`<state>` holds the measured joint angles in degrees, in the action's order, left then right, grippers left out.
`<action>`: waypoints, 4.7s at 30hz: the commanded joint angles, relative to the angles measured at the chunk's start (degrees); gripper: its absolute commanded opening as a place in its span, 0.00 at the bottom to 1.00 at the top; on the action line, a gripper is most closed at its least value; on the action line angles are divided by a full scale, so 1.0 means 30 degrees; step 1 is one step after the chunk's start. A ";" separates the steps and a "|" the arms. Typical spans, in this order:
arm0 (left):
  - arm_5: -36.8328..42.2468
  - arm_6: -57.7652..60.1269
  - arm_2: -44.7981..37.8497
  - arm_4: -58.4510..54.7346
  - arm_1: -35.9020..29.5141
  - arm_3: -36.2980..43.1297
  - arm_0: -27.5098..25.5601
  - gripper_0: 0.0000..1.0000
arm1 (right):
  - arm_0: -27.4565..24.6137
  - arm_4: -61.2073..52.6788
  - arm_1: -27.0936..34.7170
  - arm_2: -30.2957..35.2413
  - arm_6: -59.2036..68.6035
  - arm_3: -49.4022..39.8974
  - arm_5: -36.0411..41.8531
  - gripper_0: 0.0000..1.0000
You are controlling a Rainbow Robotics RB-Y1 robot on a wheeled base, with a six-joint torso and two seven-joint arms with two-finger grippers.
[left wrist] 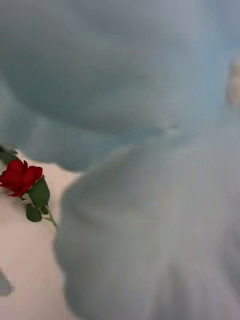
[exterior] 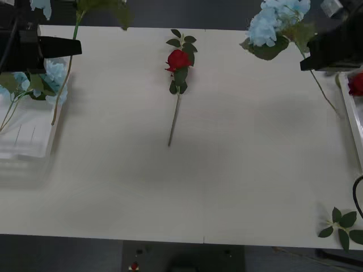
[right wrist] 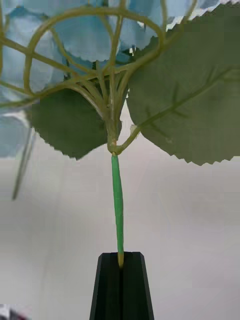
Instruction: Put the red flowers into the right box and the blue flowers into the left box
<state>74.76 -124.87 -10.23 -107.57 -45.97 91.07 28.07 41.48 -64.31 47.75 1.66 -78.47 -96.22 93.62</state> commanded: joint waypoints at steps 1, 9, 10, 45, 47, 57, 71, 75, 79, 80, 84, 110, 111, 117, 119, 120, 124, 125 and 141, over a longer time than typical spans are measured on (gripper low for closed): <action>0.0245 -0.0710 -0.1745 0.1491 -0.1404 -0.0297 0.0018 0.00 | 0.1026 -0.2207 0.0724 0.2611 0.0727 -0.2264 0.2514 0.00; 0.0743 -0.1091 -0.2975 0.4010 -0.2107 -0.1528 -0.0011 0.00 | 0.1202 -0.7627 0.1046 0.5746 -0.0211 -0.3201 0.2485 0.00; 0.0743 -0.1120 -0.3063 0.4450 -0.2195 -0.1528 -0.0011 0.00 | 0.1202 -0.7832 0.1075 0.5804 -0.0563 -0.3113 0.2279 0.00; -0.8427 -0.0886 0.0833 1.2741 -0.4978 -1.0962 -0.0069 0.00 | -0.0995 -2.2597 0.2862 -0.9752 -2.0572 -0.1063 -2.1451 0.00; -1.0009 -0.0827 0.2093 1.1627 -0.4949 -1.1430 -0.0069 0.00 | -0.0263 -2.2715 0.2862 -1.1129 -2.0455 -0.1648 -2.3326 0.00; -1.4667 -0.0651 0.5491 0.8727 -0.4480 -1.1782 -0.0245 0.00 | 0.4718 -2.5849 0.1163 -1.8776 -2.0191 -0.2967 -3.1383 0.00; -1.5165 -0.0915 0.5491 0.8668 -0.4509 -1.1753 -0.0773 0.82 | 0.6270 -2.6904 -0.1825 -2.1178 -1.9928 -0.2645 -3.4195 0.00; -1.3290 -0.1179 0.4906 0.8668 -0.4949 -1.1665 -0.0773 0.89 | 0.6270 -2.7197 -0.1737 -2.1178 -1.9635 -0.2586 -3.4078 0.00; -0.9570 -0.1472 0.3031 0.8727 -0.5388 -1.1635 -0.0773 0.89 | 0.6270 -2.7871 -0.1679 -2.1149 -1.8639 -0.2557 -3.3961 0.00; -0.8808 -0.1530 0.2620 0.8786 -0.5505 -1.1635 -0.0773 0.89 | 0.6300 -2.7871 -0.1649 -2.1149 -1.8639 -0.2527 -3.3961 0.00; -0.4238 -0.1882 0.0013 0.8903 -0.6121 -1.1255 -0.0773 0.89 | 0.6270 -2.8164 -0.1474 -2.1149 -1.7848 -0.2498 -3.3814 0.00; 0.3702 -0.6599 0.3148 -1.0082 -0.3835 -0.9555 -0.0450 0.89 | 0.5421 -2.6523 -0.2001 -2.0885 -1.7057 -0.2176 -3.4459 0.00; 0.3731 -0.6774 0.3411 -1.0521 -0.3484 -0.9350 -0.0421 0.89 | 0.5391 -2.6553 -0.2060 -2.0885 -1.7057 -0.2117 -3.4459 0.00; 0.3731 -0.7067 0.4876 -1.1722 -0.2048 -0.8413 -0.0362 0.88 | 0.5362 -2.6611 -0.2528 -2.0826 -1.7057 -0.1707 -3.4605 0.00; 0.3643 -0.7126 0.5579 -1.1781 -0.1550 -0.8266 -0.0187 0.89 | 0.5450 -2.6640 -0.2440 -2.0768 -1.7027 -0.1473 -3.4371 0.00; 0.3555 -0.7155 0.5902 -1.1810 -0.1375 -0.8237 -0.0069 0.89 | 0.5450 -2.6699 -0.2411 -2.0738 -1.7057 -0.1414 -3.4224 0.00; 0.2442 -0.7302 0.7425 -1.1810 -0.1082 -0.7827 0.0341 0.89 | 0.5450 -2.6816 -0.2499 -2.0475 -1.7027 -0.1209 -3.3990 0.00; 0.1915 -0.7390 0.7982 -1.1810 -0.1082 -0.7534 0.0429 0.89 | 0.5421 -2.6816 -0.2440 -2.0504 -1.7027 -0.1209 -3.3902 0.00; -0.5556 -0.7536 1.1937 -1.1898 -0.1140 -0.2260 0.0516 0.89 | 0.5479 -2.6933 -0.2294 -2.0504 -1.6998 -0.1209 -3.3639 0.00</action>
<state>59.41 -144.25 25.27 -142.37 -48.33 82.06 28.02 56.51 -144.75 40.90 -60.50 -129.14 -99.16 -7.50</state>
